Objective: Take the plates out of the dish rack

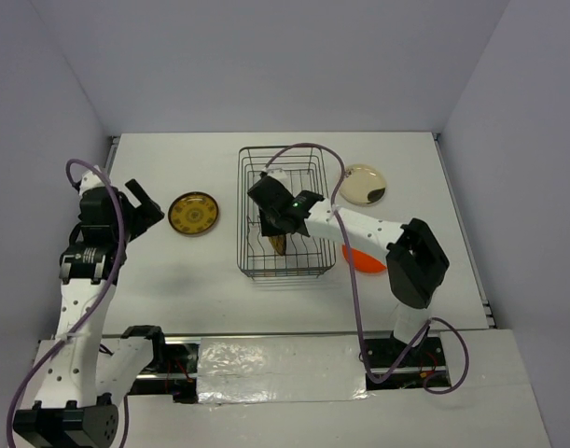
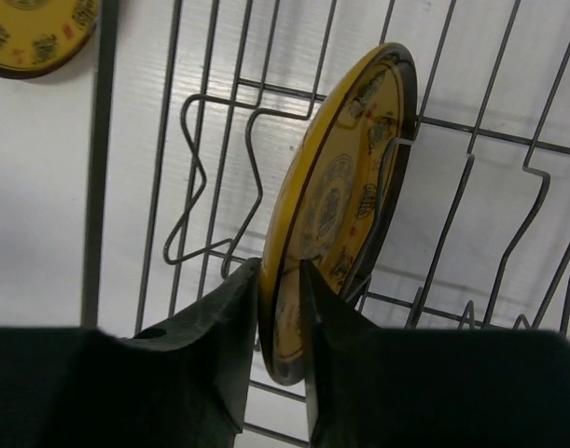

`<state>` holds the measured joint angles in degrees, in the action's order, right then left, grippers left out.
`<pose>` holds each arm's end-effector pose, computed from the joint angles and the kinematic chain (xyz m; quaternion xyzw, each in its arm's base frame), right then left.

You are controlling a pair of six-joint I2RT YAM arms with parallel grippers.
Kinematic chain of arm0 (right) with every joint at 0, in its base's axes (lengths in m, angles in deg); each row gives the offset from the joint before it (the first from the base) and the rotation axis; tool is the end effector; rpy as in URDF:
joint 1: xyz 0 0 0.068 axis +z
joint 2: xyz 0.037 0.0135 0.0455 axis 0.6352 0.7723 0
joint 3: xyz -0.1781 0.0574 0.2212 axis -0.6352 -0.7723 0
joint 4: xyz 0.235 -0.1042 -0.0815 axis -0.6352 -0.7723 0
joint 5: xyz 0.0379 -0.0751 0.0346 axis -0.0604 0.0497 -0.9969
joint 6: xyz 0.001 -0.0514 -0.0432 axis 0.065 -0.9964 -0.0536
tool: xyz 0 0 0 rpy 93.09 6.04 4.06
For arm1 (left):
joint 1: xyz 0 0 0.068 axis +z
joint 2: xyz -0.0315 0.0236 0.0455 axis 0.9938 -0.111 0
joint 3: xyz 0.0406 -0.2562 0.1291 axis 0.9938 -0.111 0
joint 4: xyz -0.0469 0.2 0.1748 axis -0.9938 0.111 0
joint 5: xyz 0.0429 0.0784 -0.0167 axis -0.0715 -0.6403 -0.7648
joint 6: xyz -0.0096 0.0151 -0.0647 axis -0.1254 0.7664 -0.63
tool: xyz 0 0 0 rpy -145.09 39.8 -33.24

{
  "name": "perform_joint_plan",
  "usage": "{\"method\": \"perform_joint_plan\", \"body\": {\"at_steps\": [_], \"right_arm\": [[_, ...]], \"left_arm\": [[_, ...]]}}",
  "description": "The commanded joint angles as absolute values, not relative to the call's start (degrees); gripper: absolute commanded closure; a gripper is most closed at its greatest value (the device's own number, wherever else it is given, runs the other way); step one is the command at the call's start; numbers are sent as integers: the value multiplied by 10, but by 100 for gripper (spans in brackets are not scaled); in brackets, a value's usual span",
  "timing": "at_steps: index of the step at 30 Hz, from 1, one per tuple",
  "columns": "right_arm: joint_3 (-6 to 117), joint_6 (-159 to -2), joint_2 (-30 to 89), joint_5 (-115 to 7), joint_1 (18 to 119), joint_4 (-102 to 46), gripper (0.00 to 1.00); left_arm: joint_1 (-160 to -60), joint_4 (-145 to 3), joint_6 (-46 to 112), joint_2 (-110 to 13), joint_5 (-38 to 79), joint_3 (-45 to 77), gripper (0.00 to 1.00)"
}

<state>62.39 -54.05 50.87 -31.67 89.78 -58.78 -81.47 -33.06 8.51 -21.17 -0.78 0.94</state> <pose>0.2779 0.3134 0.2590 -0.0973 0.9326 0.1239 0.3248 0.1870 0.0190 0.3635 -0.3325 0.7829 -0.0588 0.5226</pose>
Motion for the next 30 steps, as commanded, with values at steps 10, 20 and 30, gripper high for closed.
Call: {"method": "perform_joint_plan", "body": {"at_steps": [10,20,30], "right_arm": [[691,-529,425,-267,931,-590,93],[882,-736,421,-380,973,-695,99],[711,-1092,416,40,1139,-655,100]], "left_arm": [[-815,-288,130,-241,29,23,0],[-814,-243,41,-314,226,268,1],[-815,-313,-97,-300,392,248,0]]}}
